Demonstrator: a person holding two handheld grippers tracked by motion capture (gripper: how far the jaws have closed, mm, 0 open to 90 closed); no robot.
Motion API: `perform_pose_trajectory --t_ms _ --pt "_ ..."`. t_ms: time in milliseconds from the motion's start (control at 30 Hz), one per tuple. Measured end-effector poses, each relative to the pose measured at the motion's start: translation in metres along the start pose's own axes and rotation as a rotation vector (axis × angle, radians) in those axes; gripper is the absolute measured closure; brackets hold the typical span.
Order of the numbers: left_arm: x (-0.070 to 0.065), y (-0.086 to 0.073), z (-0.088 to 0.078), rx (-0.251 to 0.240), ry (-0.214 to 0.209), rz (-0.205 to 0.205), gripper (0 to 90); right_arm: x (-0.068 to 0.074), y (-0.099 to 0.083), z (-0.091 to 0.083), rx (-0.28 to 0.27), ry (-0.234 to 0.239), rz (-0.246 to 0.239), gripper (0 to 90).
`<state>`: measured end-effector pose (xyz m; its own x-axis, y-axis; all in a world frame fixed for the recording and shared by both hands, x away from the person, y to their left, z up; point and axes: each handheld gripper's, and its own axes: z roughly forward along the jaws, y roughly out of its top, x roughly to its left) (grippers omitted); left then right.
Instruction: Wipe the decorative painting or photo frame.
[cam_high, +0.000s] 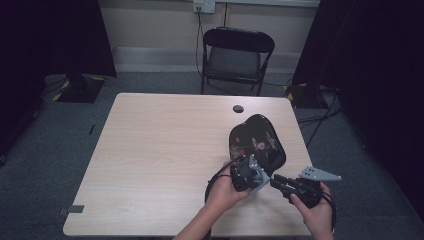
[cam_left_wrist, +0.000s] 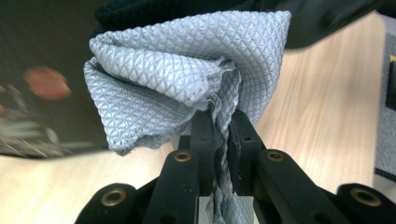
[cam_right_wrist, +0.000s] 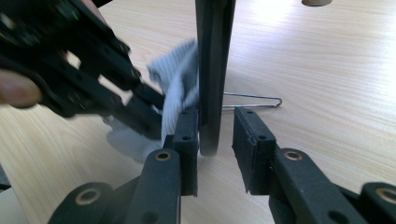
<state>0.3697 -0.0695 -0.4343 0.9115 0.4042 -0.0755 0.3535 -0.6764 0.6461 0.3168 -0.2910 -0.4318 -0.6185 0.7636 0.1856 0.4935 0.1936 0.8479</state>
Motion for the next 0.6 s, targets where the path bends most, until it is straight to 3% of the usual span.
perform_pose_trajectory --t_ms 400,600 --pt "0.004 -0.017 0.015 0.045 -0.03 -0.053 82.6 0.001 0.001 0.0 -0.007 -0.003 -0.001 71.3" --pt "0.004 -0.019 -0.001 0.033 -0.018 -0.044 82.5 0.0 0.0 0.0 -0.004 -0.006 0.0 71.3"
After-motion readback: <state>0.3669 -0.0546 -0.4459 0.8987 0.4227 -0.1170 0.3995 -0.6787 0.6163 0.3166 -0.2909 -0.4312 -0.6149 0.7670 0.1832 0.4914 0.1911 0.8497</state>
